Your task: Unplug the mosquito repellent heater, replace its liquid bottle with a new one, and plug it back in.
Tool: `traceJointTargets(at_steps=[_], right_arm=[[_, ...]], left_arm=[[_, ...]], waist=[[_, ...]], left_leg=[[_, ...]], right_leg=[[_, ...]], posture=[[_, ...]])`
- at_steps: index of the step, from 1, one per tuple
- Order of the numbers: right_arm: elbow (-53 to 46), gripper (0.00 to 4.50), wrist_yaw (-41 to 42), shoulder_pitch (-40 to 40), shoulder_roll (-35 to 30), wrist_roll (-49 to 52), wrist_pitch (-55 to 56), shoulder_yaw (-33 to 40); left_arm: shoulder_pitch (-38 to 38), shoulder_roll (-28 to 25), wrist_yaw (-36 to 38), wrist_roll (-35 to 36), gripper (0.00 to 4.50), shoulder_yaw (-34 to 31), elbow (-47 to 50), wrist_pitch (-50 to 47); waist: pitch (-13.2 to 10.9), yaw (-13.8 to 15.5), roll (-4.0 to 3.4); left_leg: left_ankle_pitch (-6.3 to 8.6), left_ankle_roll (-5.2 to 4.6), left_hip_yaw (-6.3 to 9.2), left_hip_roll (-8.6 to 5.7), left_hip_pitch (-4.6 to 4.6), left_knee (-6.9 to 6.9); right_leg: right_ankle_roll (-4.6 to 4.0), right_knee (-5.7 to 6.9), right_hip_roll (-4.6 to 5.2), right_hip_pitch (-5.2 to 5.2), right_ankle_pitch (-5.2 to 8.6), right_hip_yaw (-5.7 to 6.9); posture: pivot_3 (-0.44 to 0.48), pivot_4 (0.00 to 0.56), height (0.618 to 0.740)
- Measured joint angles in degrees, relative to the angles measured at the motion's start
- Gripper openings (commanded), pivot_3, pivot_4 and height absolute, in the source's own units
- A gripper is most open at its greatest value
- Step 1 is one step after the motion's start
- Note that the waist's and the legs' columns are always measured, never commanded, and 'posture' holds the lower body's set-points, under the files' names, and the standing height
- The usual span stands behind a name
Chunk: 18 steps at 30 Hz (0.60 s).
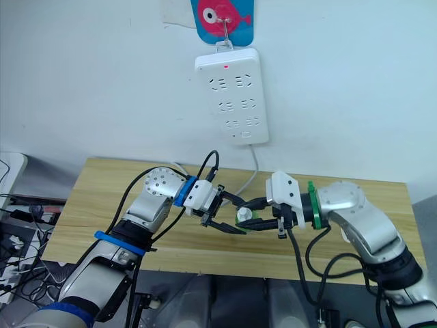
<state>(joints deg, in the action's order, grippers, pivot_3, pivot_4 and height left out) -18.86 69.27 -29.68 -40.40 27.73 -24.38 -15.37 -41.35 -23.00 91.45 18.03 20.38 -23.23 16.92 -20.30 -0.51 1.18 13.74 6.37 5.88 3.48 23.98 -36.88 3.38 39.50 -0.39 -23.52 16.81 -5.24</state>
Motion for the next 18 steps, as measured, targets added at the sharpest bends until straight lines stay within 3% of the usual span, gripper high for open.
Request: traceJointTargets(at_steps=[7, 13, 18], right_arm=[[-1.7, 4.33, -0.19, 0.98, -1.91, 3.75, -4.55, 4.99], [-15.16, 4.46, -11.16, 16.4, -5.95, 10.52, -13.66, 19.99], [-29.12, 4.46, -30.88, 26.51, 2.81, 11.26, -18.16, 24.33]], left_arm=[[0.44, 0.75, 0.16, -1.48, 2.17, 0.25, -0.06, -0.46], [1.2, 0.73, -4.14, -2.7, 2.17, -1.71, -0.44, -3.13], [1.58, 1.72, -8.38, -3.58, 2.17, -2.88, -0.67, -4.72]], waist=[[0.0, 0.1, 0.0], [-0.01, 0.32, 0.01], [-0.01, -0.36, 0.01]], left_leg=[[-0.03, 0.05, 0.02, -0.01, 0.03, -0.03], [0.04, -0.06, 0.1, -0.04, 0.11, -0.04], [0.03, -0.05, 0.12, -0.04, 0.02, -0.06]], right_leg=[[0.0, 0.03, 0.01, 0.0, 0.0, 0.0], [0.0, 0.02, 0.02, 0.01, 0.0, 0.04], [0.01, 0.2, 0.0, 0.03, 0.01, 0.01]], posture=[[0.042, 0.324, 0.74], [0.03, 0.342, 0.74], [0.026, 0.347, 0.74]])
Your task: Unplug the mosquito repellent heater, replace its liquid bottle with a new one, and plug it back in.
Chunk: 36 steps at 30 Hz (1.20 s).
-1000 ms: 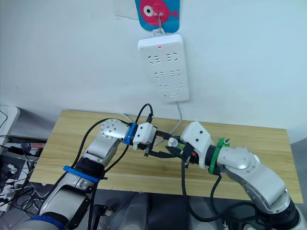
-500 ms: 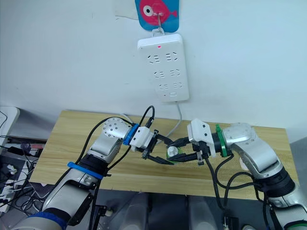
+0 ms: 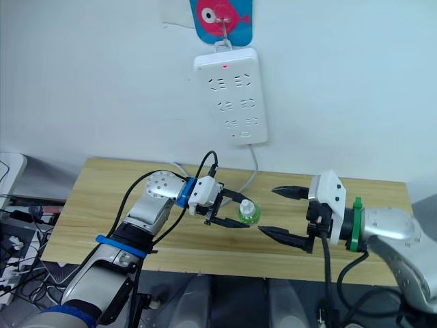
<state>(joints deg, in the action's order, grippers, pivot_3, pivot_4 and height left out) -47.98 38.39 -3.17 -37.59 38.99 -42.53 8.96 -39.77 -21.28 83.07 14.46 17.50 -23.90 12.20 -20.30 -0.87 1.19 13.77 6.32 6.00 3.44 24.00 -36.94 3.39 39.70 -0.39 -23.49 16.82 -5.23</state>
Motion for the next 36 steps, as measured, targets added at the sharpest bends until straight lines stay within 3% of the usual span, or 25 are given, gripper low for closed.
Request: traceJointTargets(at_steps=[5, 10, 15, 18, 26, 33, 36], right_arm=[[-5.41, 4.46, -19.16, 2.02, 9.88, -14.06, 0.74, -12.15], [-5.17, 4.46, -27.17, 2.91, 15.34, -23.25, 3.17, -21.97], [-4.56, 4.46, -30.07, 4.67, 17.59, -27.77, 4.04, -26.62], [-4.41, 3.83, -30.58, 4.87, 18.0, -29.44, 4.53, -27.41], [-3.5, 1.05, -30.13, 5.74, 18.77, -31.11, 4.79, -27.66], [-3.23, 1.06, -27.84, 5.92, 18.51, -30.48, 5.08, -26.38], [-1.56, 1.06, -21.6, 3.16, 15.07, -26.27, 5.05, -22.71]], left_arm=[[0.4, 1.43, -2.66, -0.75, 2.17, -0.01, 0.13, -1.2], [0.37, 1.55, -2.97, -0.99, 2.17, -0.01, 0.15, -1.65], [-0.62, 1.66, -2.48, -1.05, 2.17, -0.01, -0.38, -1.66], [-0.96, 2.18, -2.45, -1.05, 2.17, -0.01, -0.8, -1.66], [-0.95, 2.17, -2.1, -1.18, 2.17, -0.01, -0.85, -1.67], [-0.93, 2.2, -1.3, -1.49, 2.17, -0.02, -0.85, -1.62], [-0.76, 2.03, -0.96, -1.39, 2.17, -0.28, -0.73, -1.49]], waist=[[0.0, -1.03, 0.0], [0.0, -0.94, 0.0], [0.0, -0.92, 0.0], [0.0, -0.92, 0.0], [0.0, -0.92, 0.0], [0.0, -0.92, 0.0], [0.0, -0.92, 0.0]], left_leg=[[-0.02, 0.04, -0.05, 0.02, -0.07, 0.02], [-0.08, 0.14, -0.05, 0.03, -0.05, 0.03], [-0.08, 0.14, -0.06, 0.03, -0.04, 0.02], [-0.07, 0.13, -0.06, 0.03, -0.04, 0.03], [-0.01, 0.02, -0.05, 0.03, -0.04, 0.04], [-0.01, 0.02, -0.06, 0.03, -0.04, 0.04], [-0.01, 0.01, -0.1, 0.03, -0.05, 0.03]], right_leg=[[0.0, 0.07, -0.04, -0.04, 0.02, -0.07], [-0.05, 0.08, -0.05, -0.07, 0.06, -0.06], [-0.06, 0.06, -0.05, -0.07, 0.06, -0.06], [-0.05, 0.05, -0.05, -0.07, 0.06, -0.06], [-0.06, 0.06, -0.05, -0.07, 0.06, -0.06], [-0.06, 0.06, -0.05, -0.07, 0.06, -0.06], [-0.06, 0.06, -0.04, -0.06, 0.06, -0.1]], posture=[[0.028, 0.345, 0.74], [0.023, 0.344, 0.74], [0.021, 0.346, 0.74], [0.019, 0.346, 0.74], [0.021, 0.346, 0.74], [0.02, 0.347, 0.74], [0.019, 0.348, 0.74]])
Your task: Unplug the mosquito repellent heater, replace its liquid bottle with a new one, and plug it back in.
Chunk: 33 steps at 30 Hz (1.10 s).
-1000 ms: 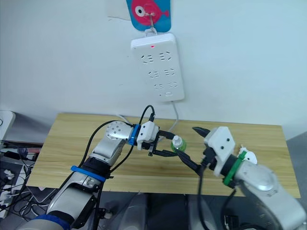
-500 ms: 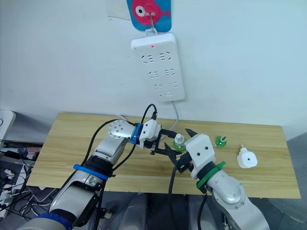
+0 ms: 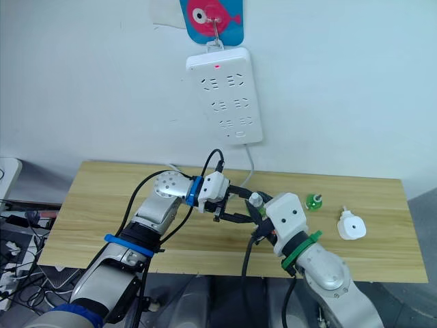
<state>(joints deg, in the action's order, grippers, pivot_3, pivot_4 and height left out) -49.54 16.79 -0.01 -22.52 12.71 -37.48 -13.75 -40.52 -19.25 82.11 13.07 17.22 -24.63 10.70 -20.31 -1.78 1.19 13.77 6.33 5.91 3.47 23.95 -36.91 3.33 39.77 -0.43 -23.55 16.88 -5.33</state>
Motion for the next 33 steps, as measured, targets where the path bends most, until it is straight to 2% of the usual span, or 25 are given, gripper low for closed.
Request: traceJointTargets(at_steps=[7, 12, 16, 19, 24, 28, 29, 31, 33], right_arm=[[10.95, 1.06, 22.72, -12.24, -10.44, 14.19, 0.75, 8.44], [21.86, 1.06, 42.4, -20.49, -15.75, 15.58, 9.01, 5.92], [27.99, 1.06, 52.37, -24.57, -16.32, 15.58, 12.87, 2.98], [30.48, 1.06, 55.02, -26.16, -16.09, 15.65, 13.21, 2.26], [30.86, 2.74, 58.15, -26.61, -18.36, 17.91, 11.85, 2.94], [27.34, 4.25, 57.85, -22.78, -24.17, 20.71, 9.21, 8.92], [26.01, 4.48, 57.41, -21.5, -25.17, 21.51, 8.65, 10.72], [22.06, 4.48, 55.05, -16.49, -27.44, 22.86, 6.96, 15.06], [17.48, 4.48, 49.6, -11.78, -26.85, 23.64, 4.93, 19.25]], left_arm=[[0.9, -0.91, 1.57, 1.37, 2.17, -0.69, 2.05, 0.53], [3.17, -2.21, 3.94, 2.7, 2.17, -0.32, 6.71, -0.48], [4.18, -3.05, 5.89, 3.07, 2.17, 0.73, 8.8, -0.81], [4.39, -3.12, 6.0, 3.13, 2.17, 0.87, 9.23, -2.01], [4.99, -3.63, 5.02, 2.62, 2.17, 0.87, 11.46, -3.27], [5.7, -4.15, 4.23, 2.11, 2.17, 0.8, 11.16, -2.9], [5.62, -3.93, 4.01, 2.01, 2.17, 0.8, 11.03, -2.77], [5.36, -3.51, 3.64, 1.88, 2.17, 0.8, 10.61, -2.52], [5.39, -3.47, 3.48, 1.75, 2.17, 0.74, 10.1, -2.27]], waist=[[0.0, 0.0, 0.0], [-0.01, 0.19, -0.01], [-0.01, 0.28, -0.01], [-0.01, 0.38, 0.0], [-0.01, 0.69, -0.01], [0.01, 1.45, 0.0], [0.01, 1.52, 0.0], [0.07, 1.76, 0.0], [0.08, 1.83, 0.01]], left_leg=[[0.01, -0.02, 0.01, 0.01, -0.02, 0.01], [0.01, -0.03, 0.0, 0.0, -0.02, 0.0], [0.01, -0.02, 0.01, -0.01, -0.02, -0.02], [0.01, -0.01, 0.03, -0.01, -0.01, -0.03], [-0.02, 0.04, 0.04, -0.02, 0.0, -0.03], [-0.04, 0.06, 0.04, -0.02, 0.01, -0.03], [-0.06, 0.11, 0.03, -0.04, 0.01, -0.03], [-0.07, 0.12, 0.08, -0.02, 0.01, -0.02], [-0.07, 0.13, 0.08, -0.03, 0.04, -0.04]], right_leg=[[-0.01, 0.0, -0.01, 0.02, -0.01, 0.02], [-0.01, -0.03, 0.01, 0.03, -0.01, 0.04], [-0.01, -0.02, 0.02, 0.03, -0.01, 0.05], [-0.01, -0.02, 0.03, 0.03, -0.01, 0.07], [-0.02, -0.02, 0.05, 0.03, -0.01, 0.08], [-0.02, -0.04, 0.06, 0.03, -0.01, 0.09], [-0.02, -0.02, 0.06, 0.03, -0.02, 0.08], [-0.02, -0.05, 0.06, 0.06, -0.02, 0.14], [-0.02, -0.07, 0.07, 0.06, -0.02, 0.14]], posture=[[0.046, 0.345, 0.74], [0.076, 0.326, 0.74], [0.093, 0.317, 0.74], [0.109, 0.309, 0.74], [0.104, 0.285, 0.74], [0.093, 0.282, 0.74], [0.093, 0.282, 0.74], [0.085, 0.283, 0.74], [0.077, 0.283, 0.74]])
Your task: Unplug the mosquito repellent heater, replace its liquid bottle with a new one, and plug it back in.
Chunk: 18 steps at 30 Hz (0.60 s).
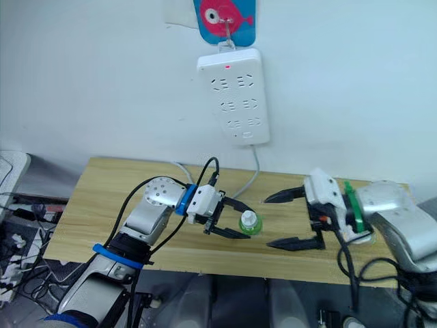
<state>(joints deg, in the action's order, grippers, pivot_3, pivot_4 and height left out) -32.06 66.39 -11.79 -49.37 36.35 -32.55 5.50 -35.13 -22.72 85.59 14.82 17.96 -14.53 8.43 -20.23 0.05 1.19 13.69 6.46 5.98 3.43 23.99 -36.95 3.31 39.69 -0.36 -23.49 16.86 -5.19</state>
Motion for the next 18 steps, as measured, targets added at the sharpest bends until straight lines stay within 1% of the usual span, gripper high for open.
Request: traceJointTargets(at_steps=[2, 4, 5, 7, 9, 11, 13, 18], right_arm=[[-7.28, 4.48, -9.12, 5.96, 3.49, 0.51, -2.74, 3.32], [-13.86, 4.48, -16.4, 11.6, 6.52, 0.19, -4.3, 3.7], [-16.55, 4.48, -20.04, 13.69, 8.15, -0.86, -4.62, 3.61], [-19.56, 4.48, -25.32, 15.32, 9.95, -2.89, -5.13, 2.67], [-22.04, 4.48, -31.81, 17.4, 12.71, -7.23, -5.27, -0.79], [-22.2, 4.48, -37.71, 17.39, 16.47, -11.64, -5.33, -5.74], [-21.7, 4.48, -41.98, 14.82, 19.63, -15.07, -5.33, -10.29], [-19.98, 4.48, -46.38, 10.2, 22.57, -20.05, -5.26, -15.93]], left_arm=[[-0.11, 0.52, -0.28, -0.19, 2.17, -0.01, -0.82, 0.65], [-0.26, 0.76, -0.79, -0.36, 2.17, -0.04, -1.8, 1.01], [-0.3, 0.9, -1.11, -0.51, 2.17, -0.07, -2.04, 1.12], [-0.47, 1.23, -1.22, -0.62, 2.17, -0.1, -2.29, 1.44], [-0.5, 1.53, -1.23, -0.66, 2.17, -0.1, -2.33, 1.86], [-0.68, 1.68, -1.31, -0.75, 2.17, -0.12, -3.0, 1.94], [-1.14, 2.18, -1.33, -1.06, 2.17, -0.11, -3.89, 2.09], [-1.7, 2.92, -1.42, -1.22, 2.17, -0.15, -4.3, 2.32]], waist=[[0.03, -0.05, 0.03], [0.03, -0.1, 0.03], [0.03, -0.14, 0.03], [0.03, -0.37, 0.03], [0.09, -0.41, 0.01], [0.1, -0.58, 0.03], [0.09, -0.77, 0.03], [0.1, -0.79, 0.03]], left_leg=[[-0.02, 0.03, 0.03, 0.0, 0.01, 0.02], [-0.03, 0.06, 0.02, -0.01, 0.01, 0.01], [-0.03, 0.06, 0.01, -0.02, 0.0, -0.01], [-0.03, 0.05, -0.05, -0.02, -0.04, -0.02], [-0.03, 0.06, -0.01, 0.01, -0.09, 0.01], [-0.04, 0.07, -0.01, 0.03, -0.09, 0.0], [-0.05, 0.08, -0.08, 0.01, -0.09, -0.01], [-0.05, 0.09, -0.04, 0.03, -0.06, 0.04]], right_leg=[[0.0, 0.01, -0.01, 0.0, 0.0, 0.02], [0.0, 0.03, 0.0, 0.0, 0.0, -0.01], [0.0, 0.05, 0.0, 0.0, 0.0, -0.02], [0.01, 0.09, 0.0, 0.0, 0.0, -0.09], [0.01, 0.14, -0.05, 0.0, 0.01, -0.07], [0.01, 0.13, -0.08, -0.01, 0.01, -0.07], [0.01, 0.15, -0.06, -0.03, 0.01, -0.15], [0.01, 0.08, -0.06, -0.04, 0.01, -0.08]], posture=[[0.076, 0.295, 0.74], [0.075, 0.3, 0.74], [0.072, 0.3, 0.74], [0.073, 0.293, 0.74], [0.069, 0.301, 0.74], [0.061, 0.307, 0.74], [0.061, 0.307, 0.74], [0.055, 0.312, 0.74]])
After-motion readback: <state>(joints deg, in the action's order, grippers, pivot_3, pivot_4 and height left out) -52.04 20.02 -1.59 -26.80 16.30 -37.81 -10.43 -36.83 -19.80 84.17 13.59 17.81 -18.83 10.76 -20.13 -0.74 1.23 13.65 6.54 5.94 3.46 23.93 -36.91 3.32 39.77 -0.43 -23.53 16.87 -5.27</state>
